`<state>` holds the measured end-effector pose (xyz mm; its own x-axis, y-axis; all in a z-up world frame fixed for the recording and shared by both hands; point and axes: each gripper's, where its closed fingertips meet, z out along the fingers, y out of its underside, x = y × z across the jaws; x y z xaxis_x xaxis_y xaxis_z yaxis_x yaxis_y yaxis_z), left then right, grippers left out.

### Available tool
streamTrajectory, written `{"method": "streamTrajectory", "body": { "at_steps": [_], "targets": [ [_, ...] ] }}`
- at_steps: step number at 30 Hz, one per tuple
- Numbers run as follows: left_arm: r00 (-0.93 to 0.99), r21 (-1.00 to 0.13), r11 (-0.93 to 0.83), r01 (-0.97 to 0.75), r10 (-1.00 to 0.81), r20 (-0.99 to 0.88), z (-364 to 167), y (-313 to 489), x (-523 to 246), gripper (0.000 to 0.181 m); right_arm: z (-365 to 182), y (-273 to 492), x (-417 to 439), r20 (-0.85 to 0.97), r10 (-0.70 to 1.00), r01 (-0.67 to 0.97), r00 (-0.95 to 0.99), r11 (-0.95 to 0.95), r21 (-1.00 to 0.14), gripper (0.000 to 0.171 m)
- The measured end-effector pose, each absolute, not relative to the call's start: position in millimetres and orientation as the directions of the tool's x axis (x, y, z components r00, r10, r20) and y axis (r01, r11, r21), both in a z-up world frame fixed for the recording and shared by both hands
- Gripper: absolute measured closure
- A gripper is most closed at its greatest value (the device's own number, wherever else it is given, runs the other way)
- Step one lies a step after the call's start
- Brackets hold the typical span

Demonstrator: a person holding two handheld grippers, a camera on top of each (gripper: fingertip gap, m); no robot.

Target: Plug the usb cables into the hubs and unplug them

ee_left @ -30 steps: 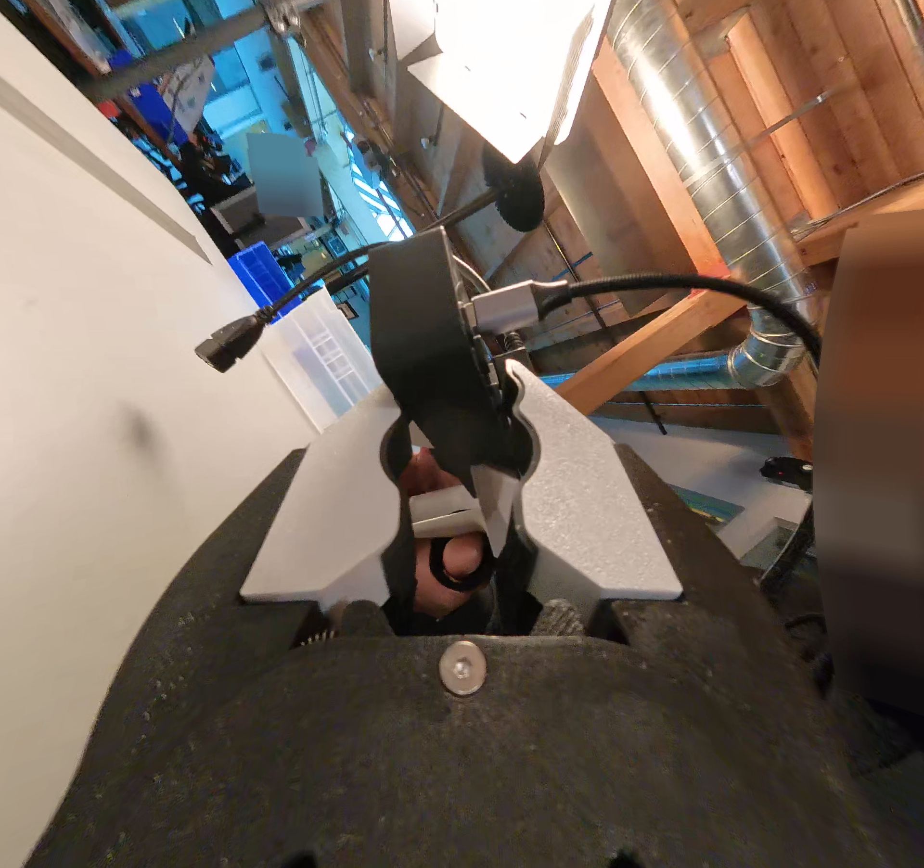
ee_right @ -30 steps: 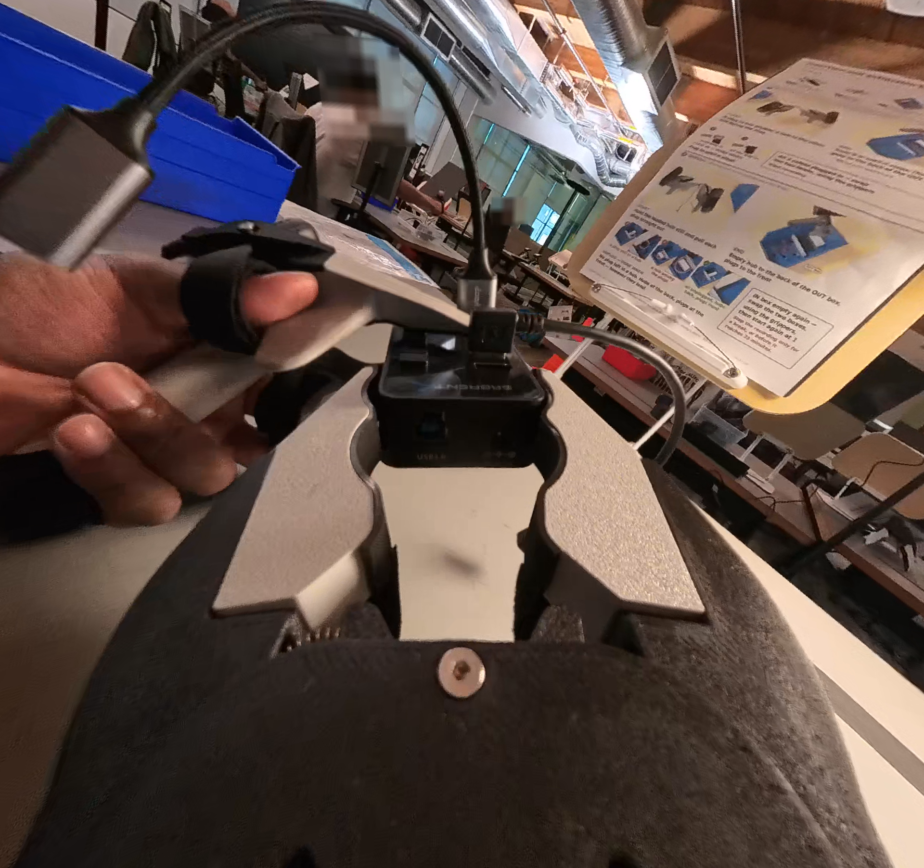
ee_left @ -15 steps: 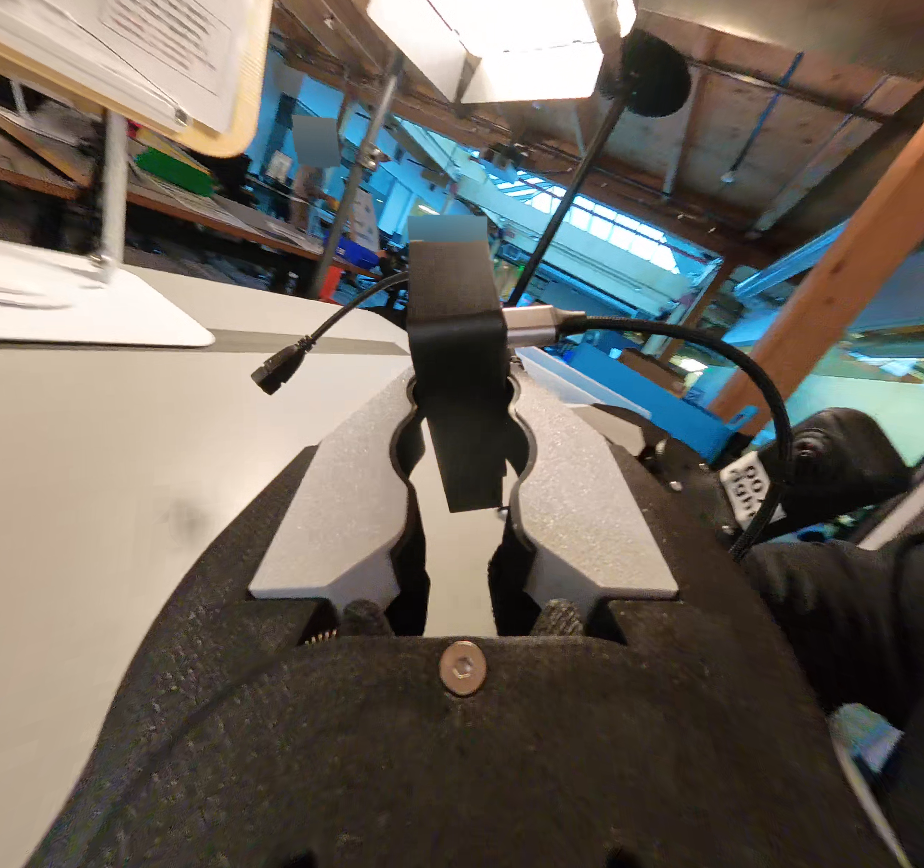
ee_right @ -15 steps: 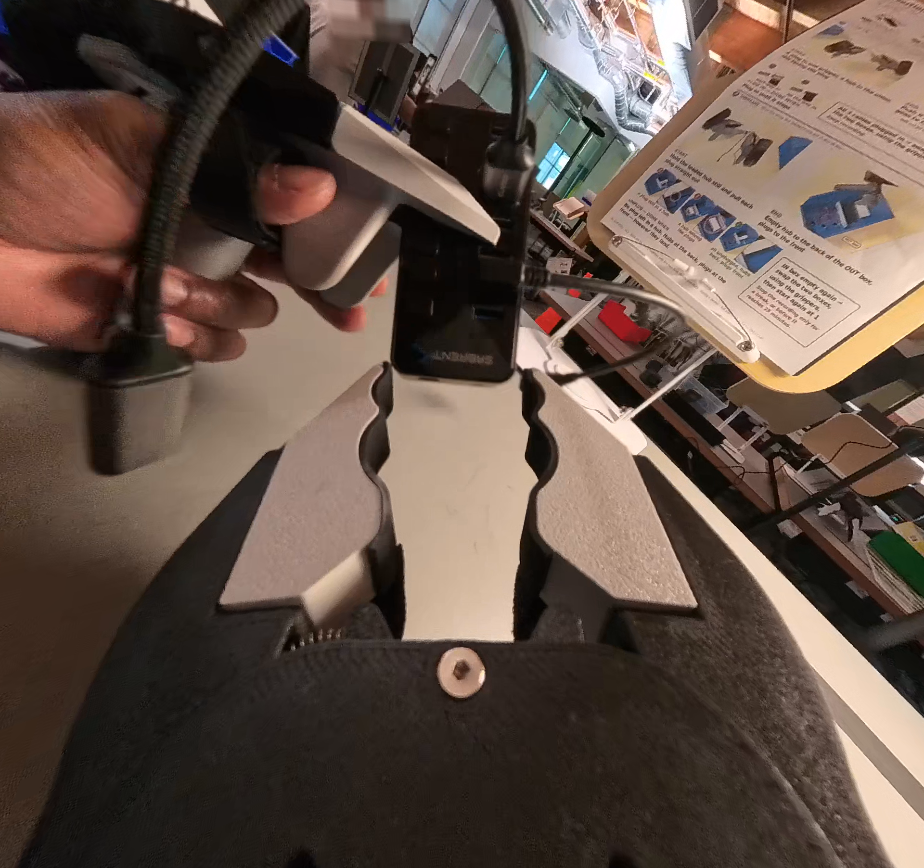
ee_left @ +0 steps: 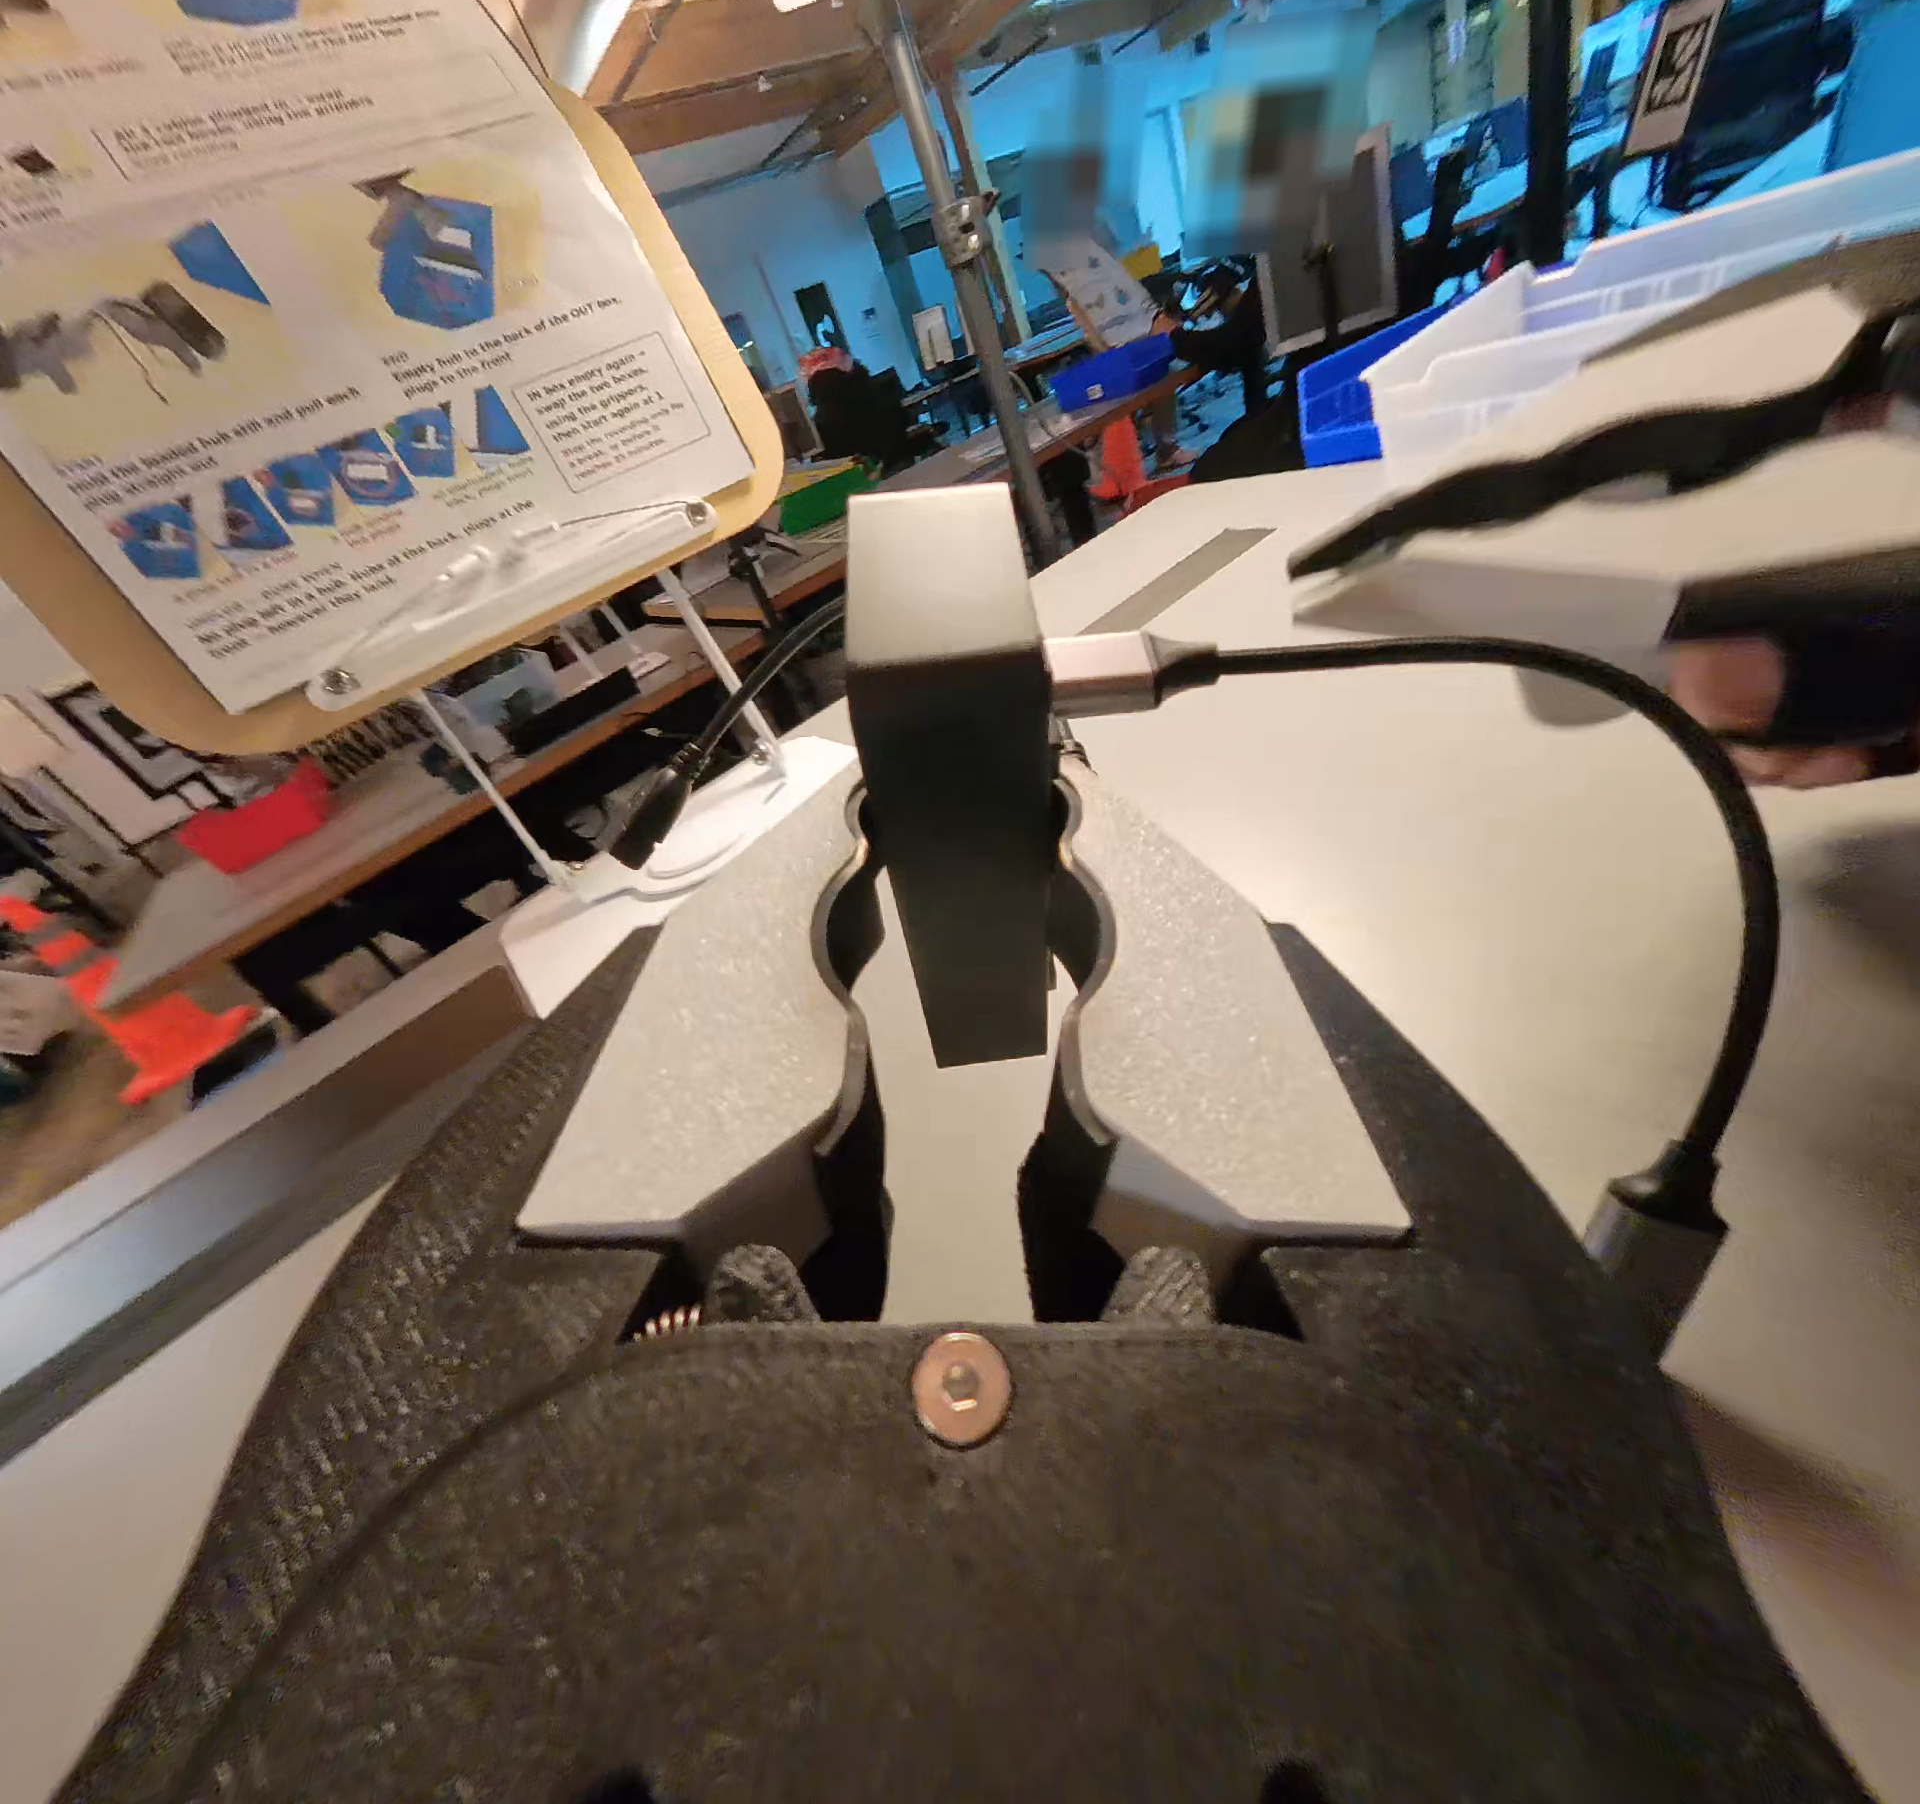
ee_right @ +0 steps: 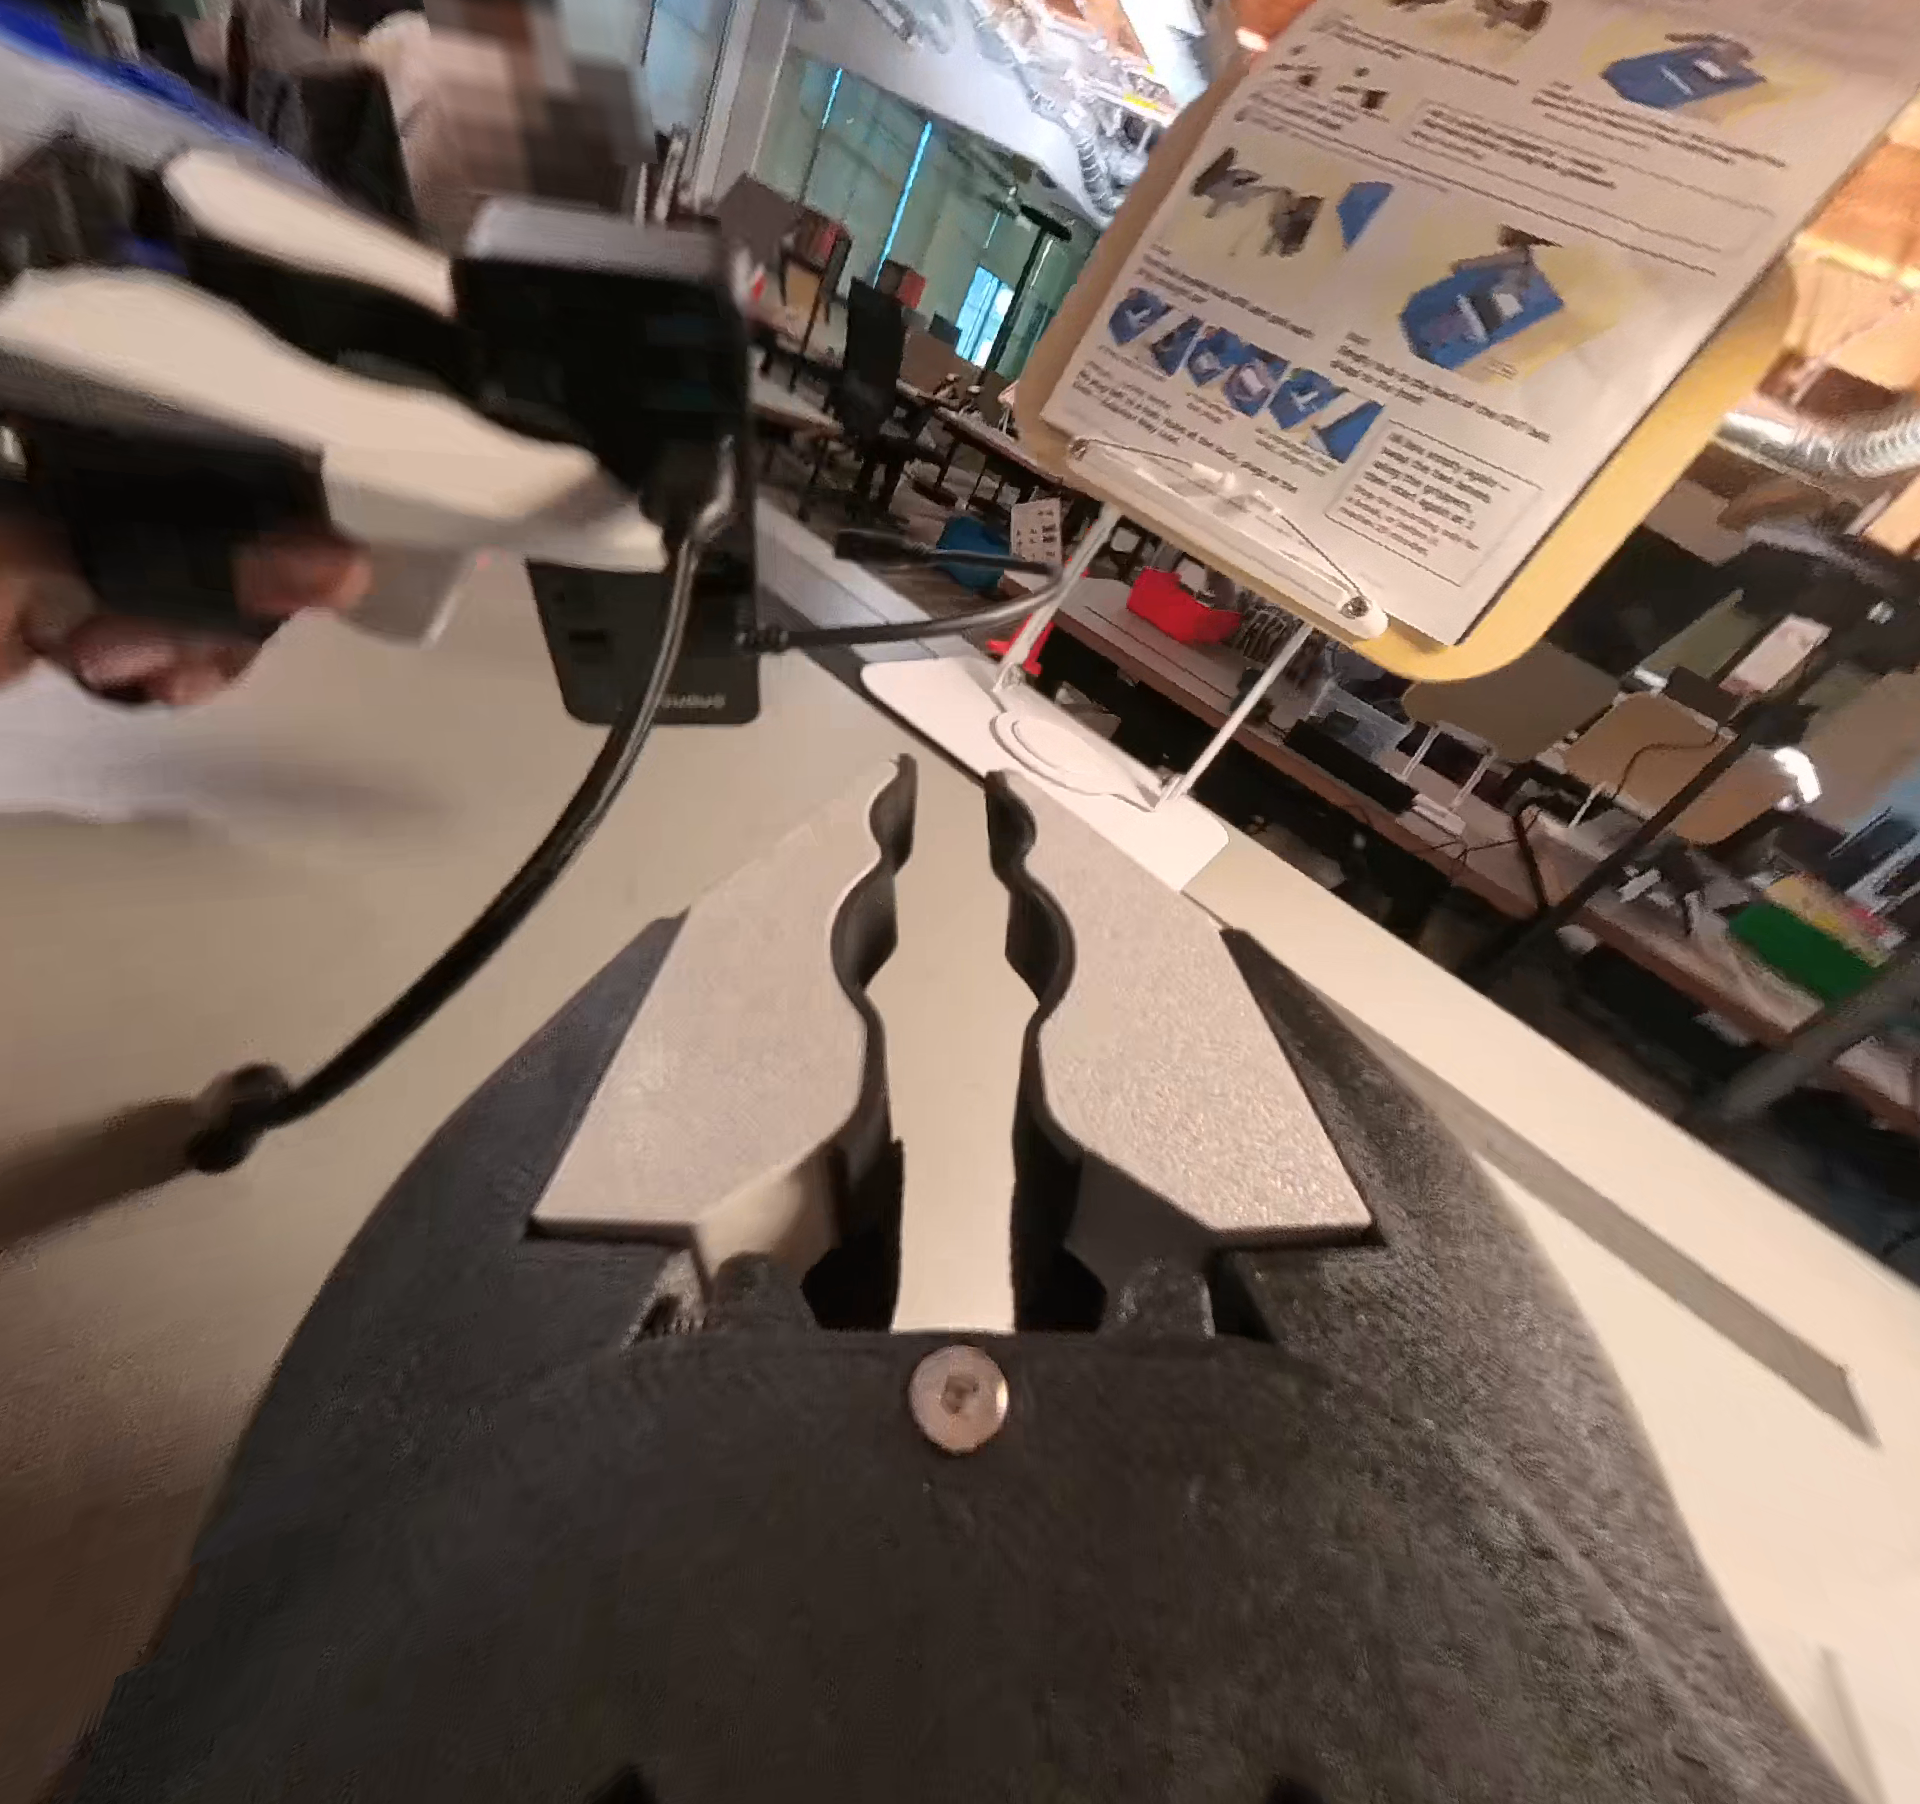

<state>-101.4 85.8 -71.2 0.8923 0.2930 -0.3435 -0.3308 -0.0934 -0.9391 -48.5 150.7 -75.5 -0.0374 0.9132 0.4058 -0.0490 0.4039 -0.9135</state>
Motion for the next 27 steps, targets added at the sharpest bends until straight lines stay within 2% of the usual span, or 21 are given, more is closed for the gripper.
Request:
{"method": "streamTrajectory", "body": {
  "at_steps": [2,5,9,11,13,16,24,27],
  "targets": [
    [0.875,-0.925,-0.117,-0.361,0.299,-0.379,-72.4,86.9,-99.7,0.153,-63.4,148.7,-43.4,0.311,0.948,-0.097,-0.067,0.304,-0.948,0.16],
    [0.856,-0.902,-0.155,-0.402,0.286,-0.431,-78.7,91.7,-92.8,0.153,-48.5,121.6,-30.7,0.236,0.945,-0.19,-0.228,0.194,-0.962,0.157],
    [0.84,-0.872,-0.178,-0.456,0.238,-0.487,-86.8,99.3,-79.2,0.153,-76.4,101.4,-37.7,0.304,0.907,-0.058,-0.292,0.301,-0.952,0.138],
    [0.832,-0.858,-0.192,-0.476,0.219,-0.511,-91.1,101.9,-75.1,0.153,-91.3,100.7,-42.0,0.338,0.898,-0.003,-0.281,0.351,-0.936,0.136],
    [0.82,-0.843,-0.203,-0.497,0.207,-0.534,-93.9,103.5,-73.3,0.153,-101.9,101.2,-45.2,0.354,0.894,0.047,-0.273,0.38,-0.924,0.141],
    [0.821,-0.842,-0.214,-0.495,0.202,-0.534,-96.6,104.0,-74.4,0.153,-106.8,106.4,-47.9,0.393,0.891,0.078,-0.228,0.419,-0.905,0.162],
    [0.864,-0.879,-0.217,-0.424,0.194,-0.465,-97.2,104.9,-76.4,0.152,-103.0,110.3,-47.1,0.356,0.902,0.088,-0.243,0.386,-0.918,0.165],
    [0.907,-0.915,-0.218,-0.34,0.179,-0.38,-103.1,106.1,-79.7,0.152,-102.9,105.2,-46.8,0.343,0.912,0.084,-0.224,0.369,-0.926,0.165]
  ]
}}
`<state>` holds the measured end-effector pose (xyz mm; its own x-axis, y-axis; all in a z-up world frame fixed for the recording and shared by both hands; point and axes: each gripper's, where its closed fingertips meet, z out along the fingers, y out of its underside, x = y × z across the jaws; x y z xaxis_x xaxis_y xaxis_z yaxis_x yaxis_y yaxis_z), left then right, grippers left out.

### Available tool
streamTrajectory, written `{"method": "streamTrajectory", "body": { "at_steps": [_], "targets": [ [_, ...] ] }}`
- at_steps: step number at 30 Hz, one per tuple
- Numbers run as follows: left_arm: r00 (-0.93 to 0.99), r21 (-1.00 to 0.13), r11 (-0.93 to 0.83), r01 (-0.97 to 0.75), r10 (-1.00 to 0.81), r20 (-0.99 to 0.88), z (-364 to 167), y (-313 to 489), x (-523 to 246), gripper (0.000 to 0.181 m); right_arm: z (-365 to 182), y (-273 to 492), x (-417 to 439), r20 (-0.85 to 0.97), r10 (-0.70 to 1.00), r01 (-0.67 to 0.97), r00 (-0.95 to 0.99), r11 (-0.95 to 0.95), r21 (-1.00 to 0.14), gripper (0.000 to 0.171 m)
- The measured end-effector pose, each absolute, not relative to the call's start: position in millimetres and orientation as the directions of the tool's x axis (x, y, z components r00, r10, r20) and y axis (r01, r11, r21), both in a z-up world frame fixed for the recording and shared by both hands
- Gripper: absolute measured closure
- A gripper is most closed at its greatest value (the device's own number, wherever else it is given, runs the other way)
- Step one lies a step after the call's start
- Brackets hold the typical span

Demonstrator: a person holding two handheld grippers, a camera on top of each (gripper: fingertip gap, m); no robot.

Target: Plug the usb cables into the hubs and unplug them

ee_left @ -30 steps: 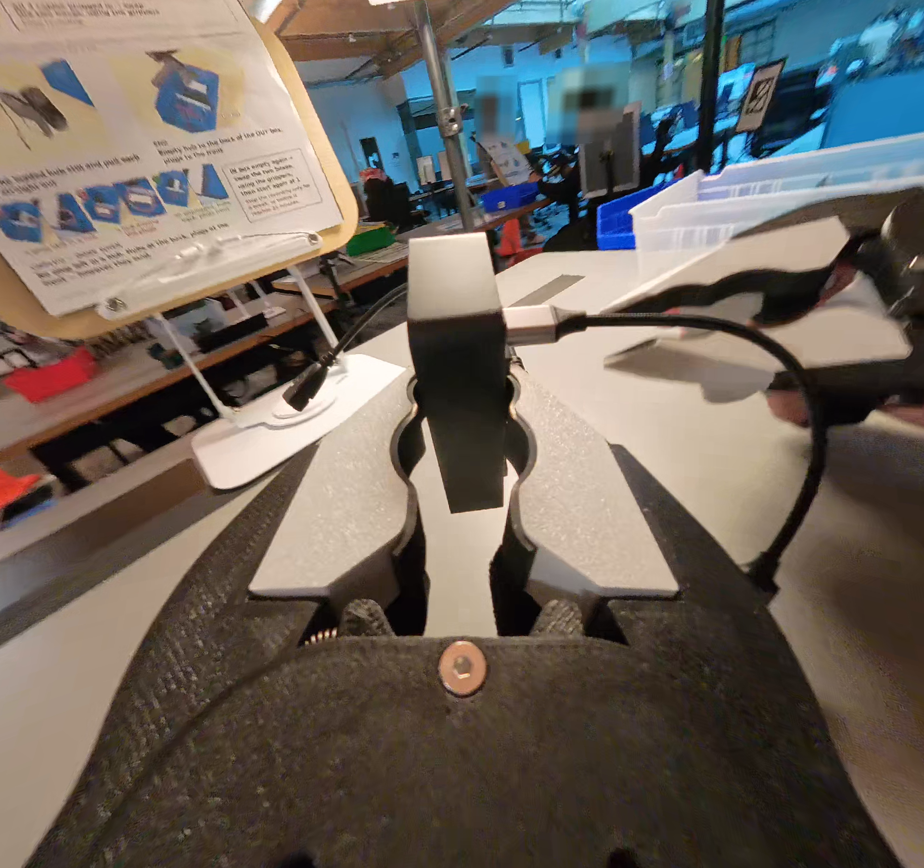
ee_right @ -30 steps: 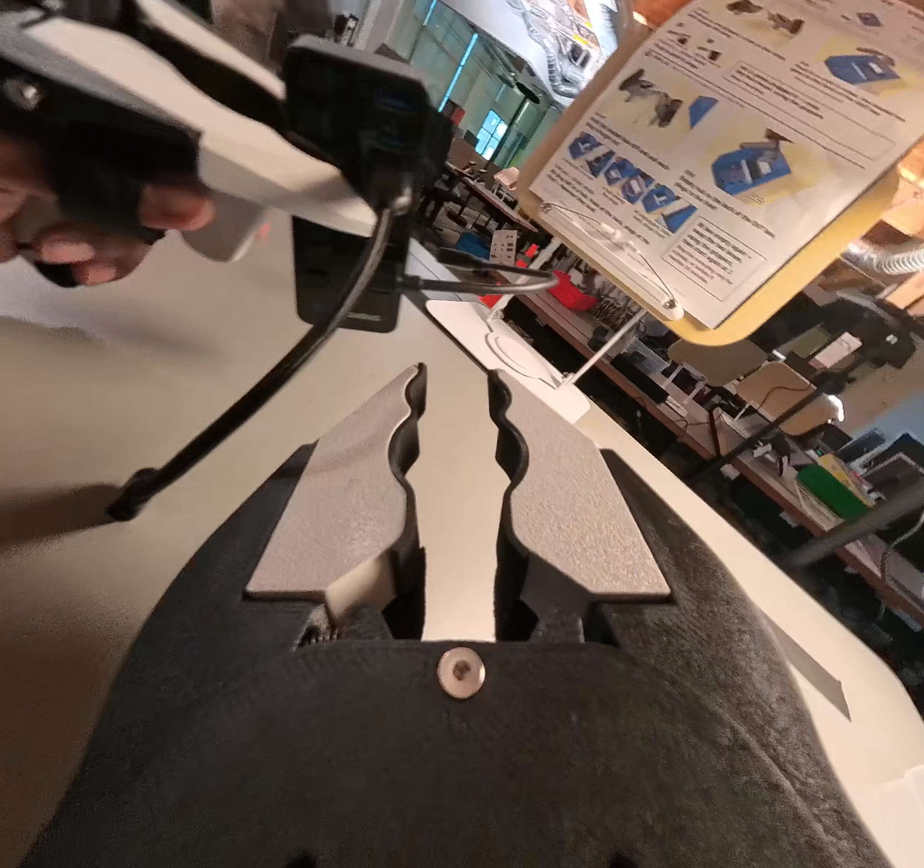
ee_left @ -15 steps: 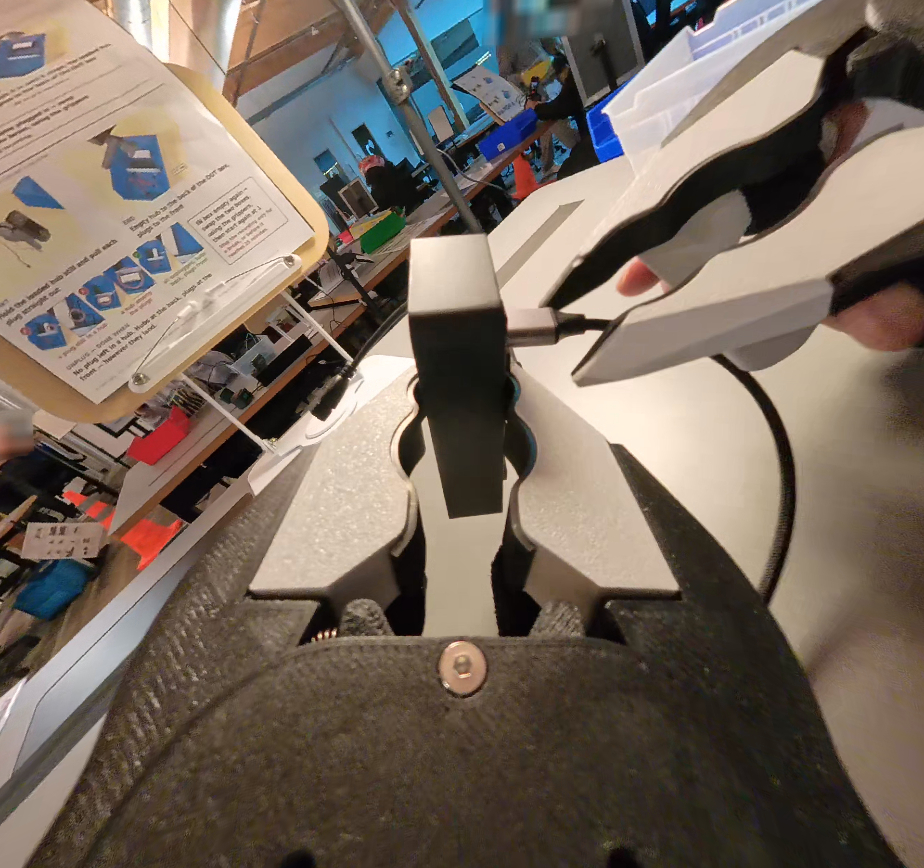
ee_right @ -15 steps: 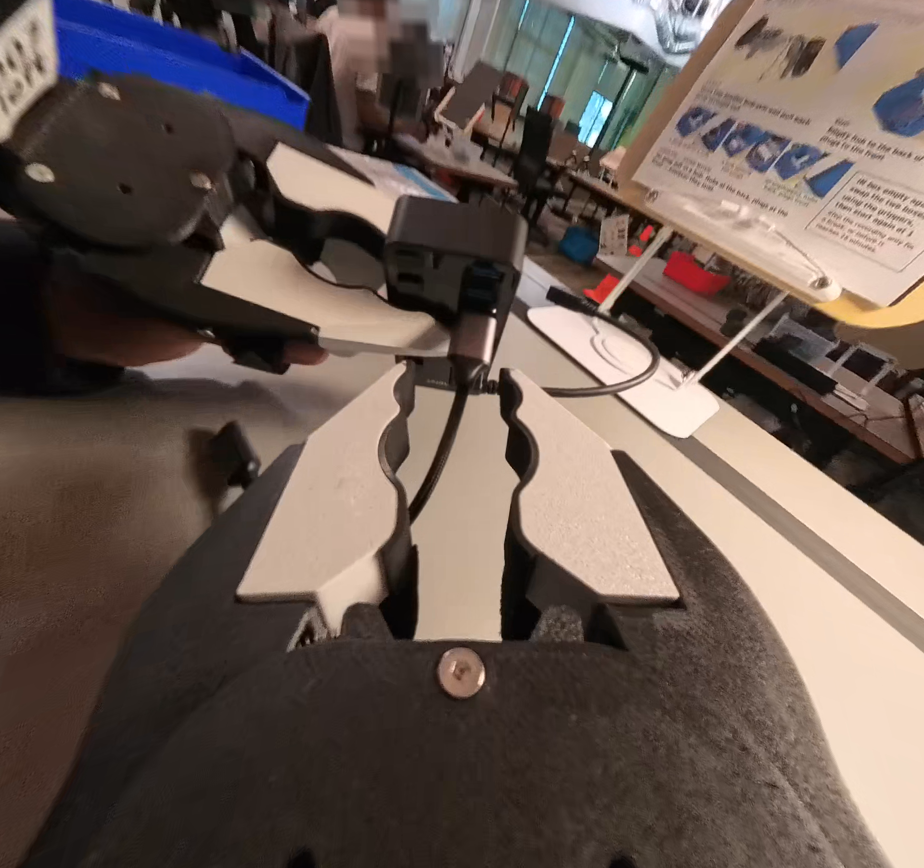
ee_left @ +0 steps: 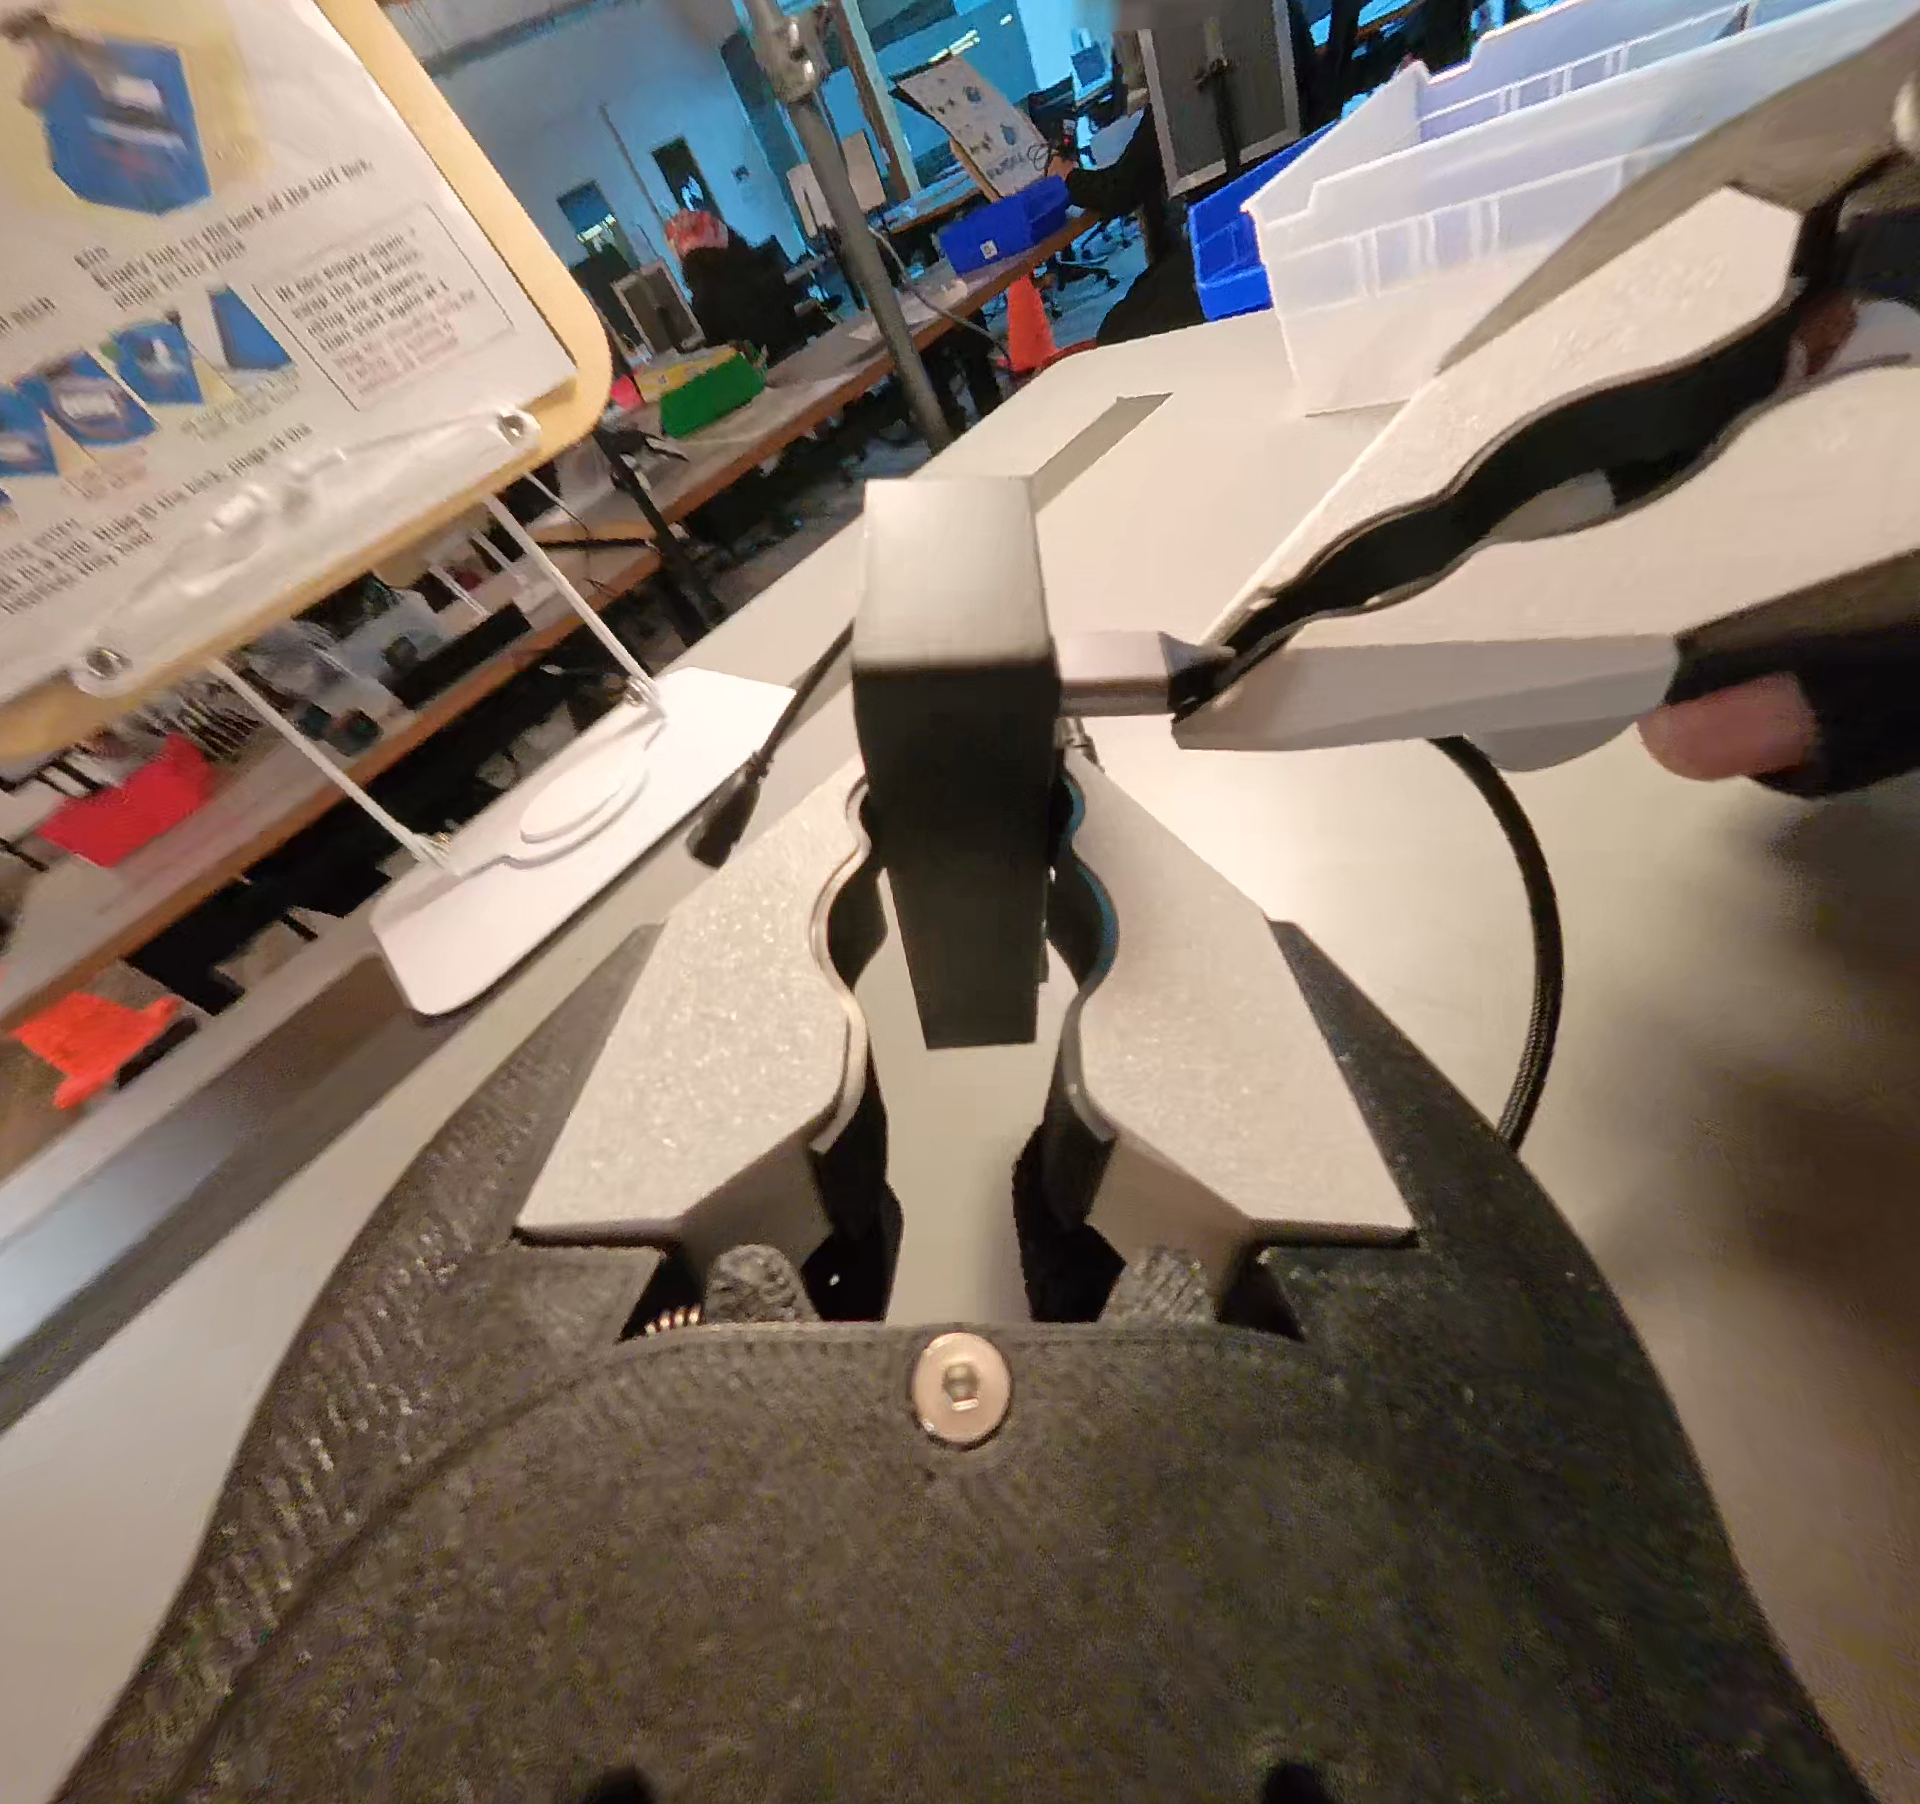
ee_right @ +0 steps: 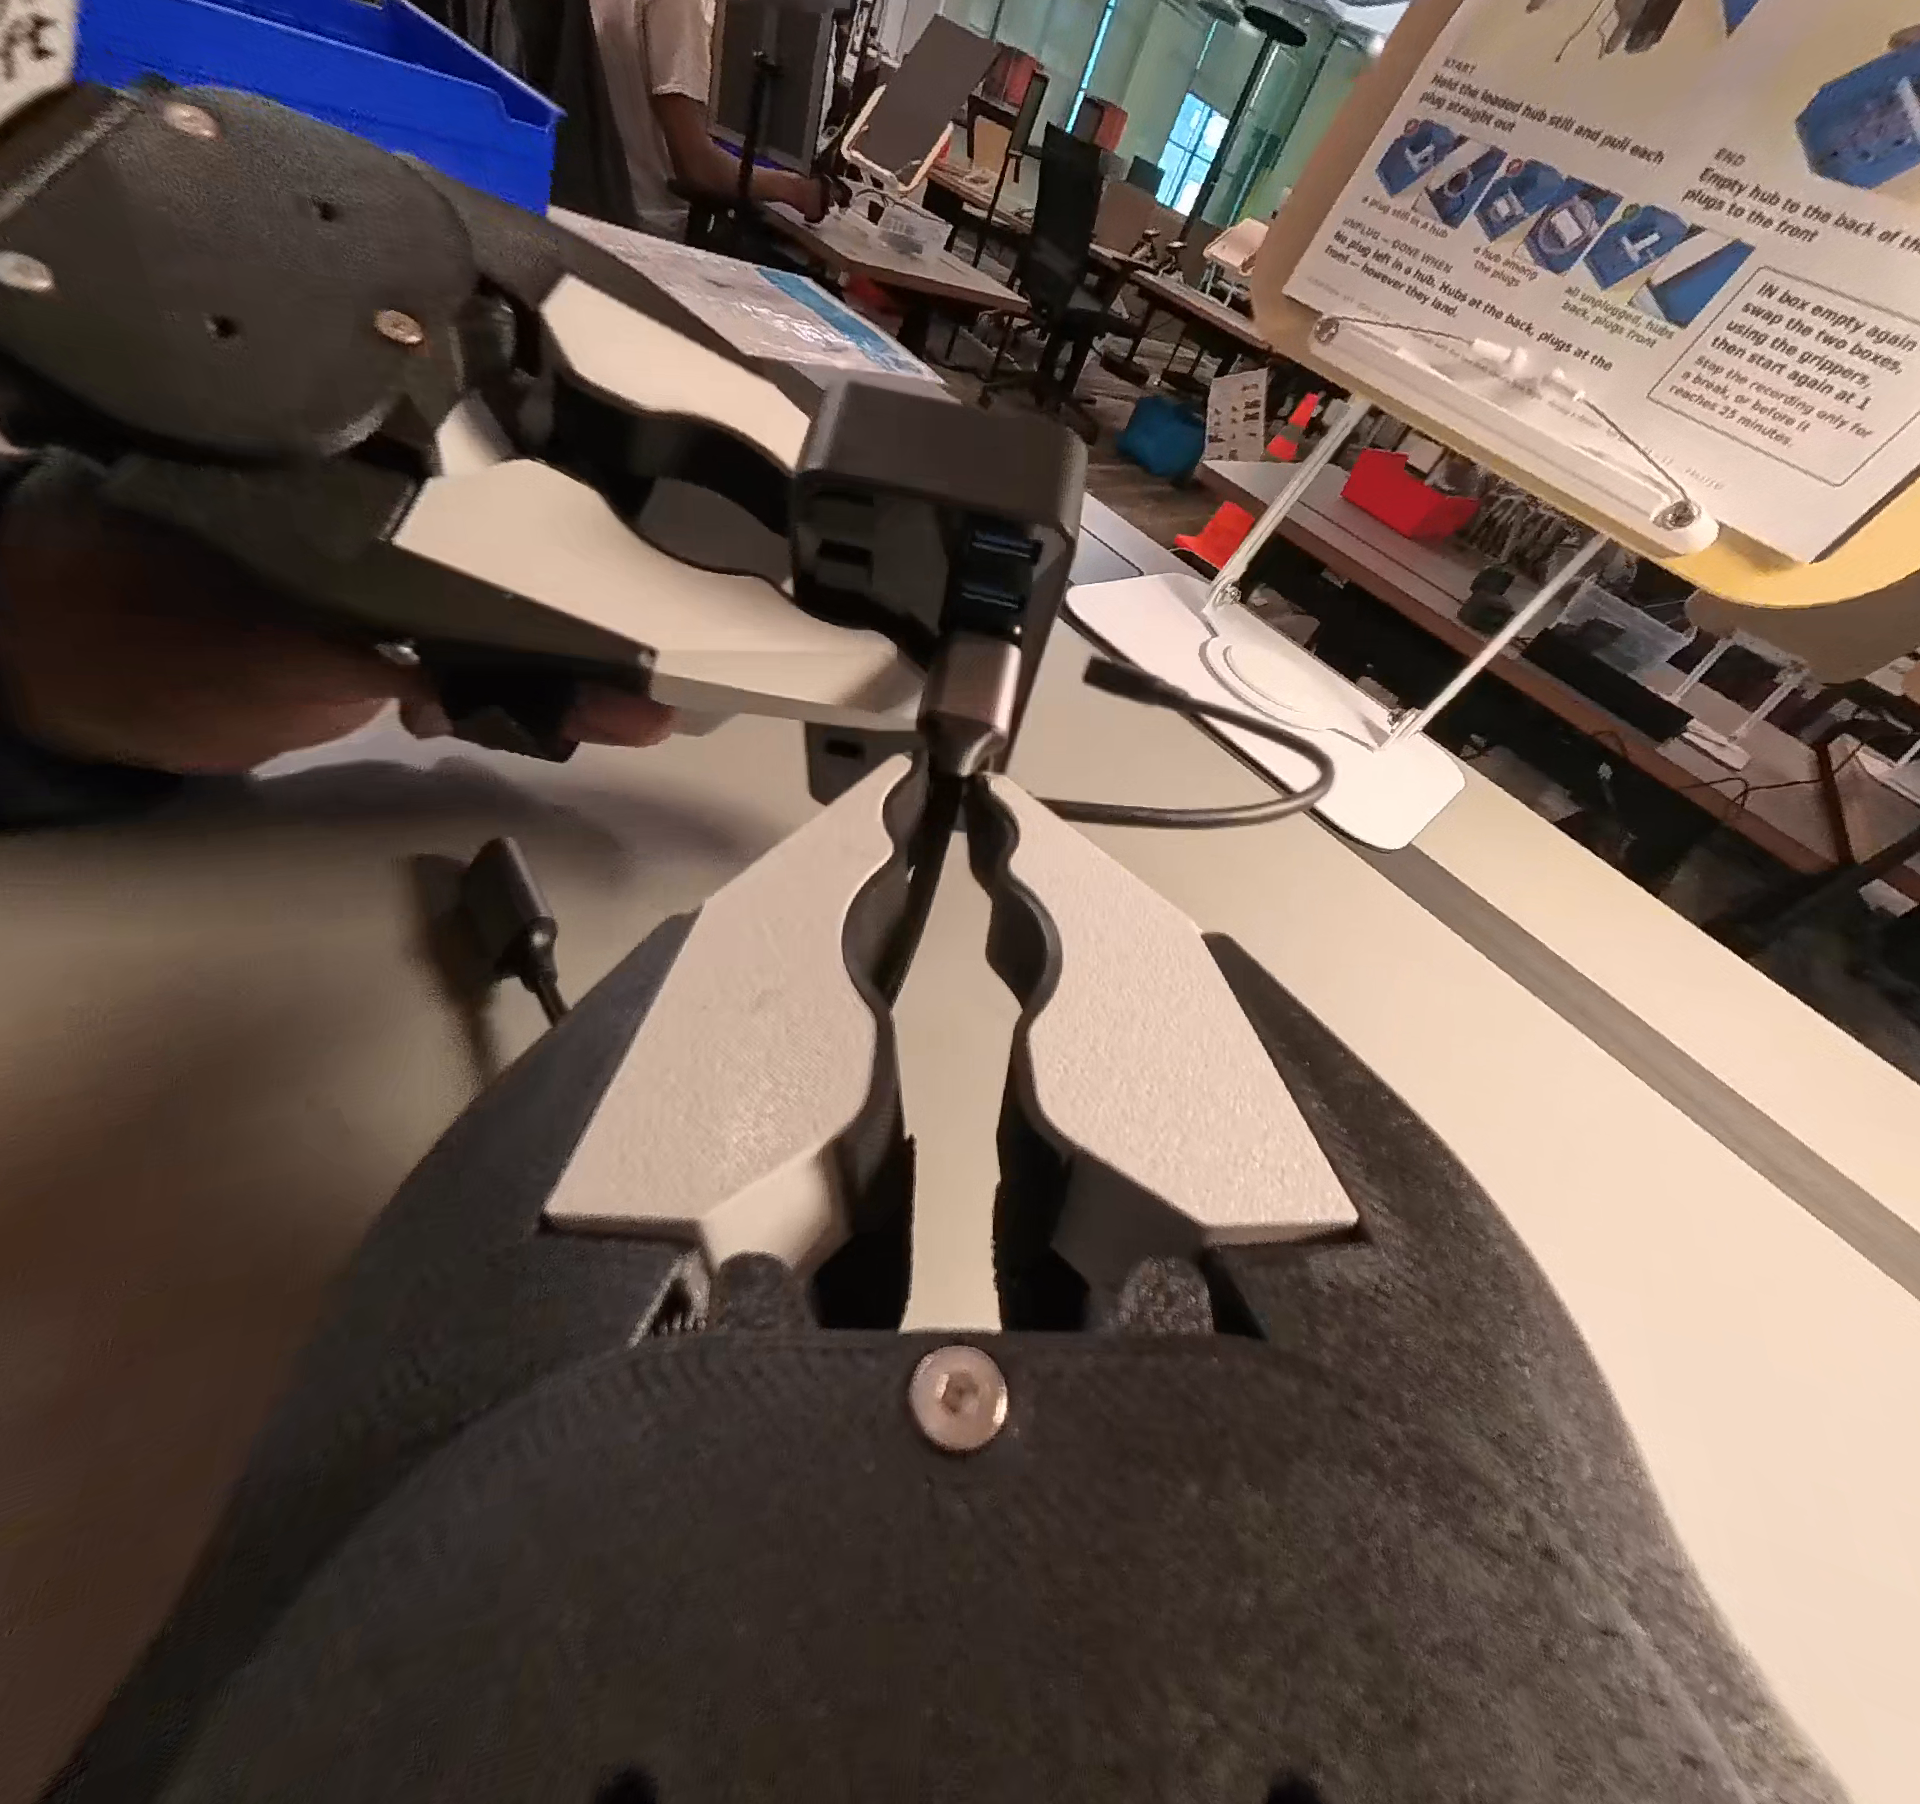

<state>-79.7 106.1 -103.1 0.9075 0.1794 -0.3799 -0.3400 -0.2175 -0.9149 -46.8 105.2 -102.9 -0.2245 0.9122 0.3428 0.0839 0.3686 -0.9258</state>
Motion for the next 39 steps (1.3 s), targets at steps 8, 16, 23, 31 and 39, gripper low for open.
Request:
{"method": "streamTrajectory", "body": {
  "at_steps": [8,16,23,31,39],
  "targets": [
    [0.924,-0.925,-0.235,-0.298,0.174,-0.341,-108.9,105.9,-84.1,0.152,-108.7,105.1,-48.6,0.342,0.916,0.113,-0.209,0.37,-0.922,0.166],
    [0.921,-0.92,-0.248,-0.303,0.171,-0.349,-110.8,103.8,-86.8,0.152,-112.7,105.0,-49.1,0.415,0.886,0.125,-0.207,0.445,-0.887,0.168],
    [0.923,-0.919,-0.26,-0.295,0.171,-0.345,-113.6,103.4,-88.1,0.152,-114.7,103.8,-48.0,0.417,0.877,0.122,-0.239,0.453,-0.883,0.167],
    [0.924,-0.92,-0.268,-0.285,0.177,-0.338,-114.8,103.3,-90.2,0.152,-116.1,108.9,-48.9,0.438,0.869,0.14,-0.231,0.475,-0.869,0.168],
    [0.91,-0.933,-0.282,-0.221,0.284,-0.302,-112.5,93.6,-117.9,0.152,-112.9,125.2,-48.4,0.431,0.884,0.164,-0.18,0.459,-0.873,0.168]
  ]
}}
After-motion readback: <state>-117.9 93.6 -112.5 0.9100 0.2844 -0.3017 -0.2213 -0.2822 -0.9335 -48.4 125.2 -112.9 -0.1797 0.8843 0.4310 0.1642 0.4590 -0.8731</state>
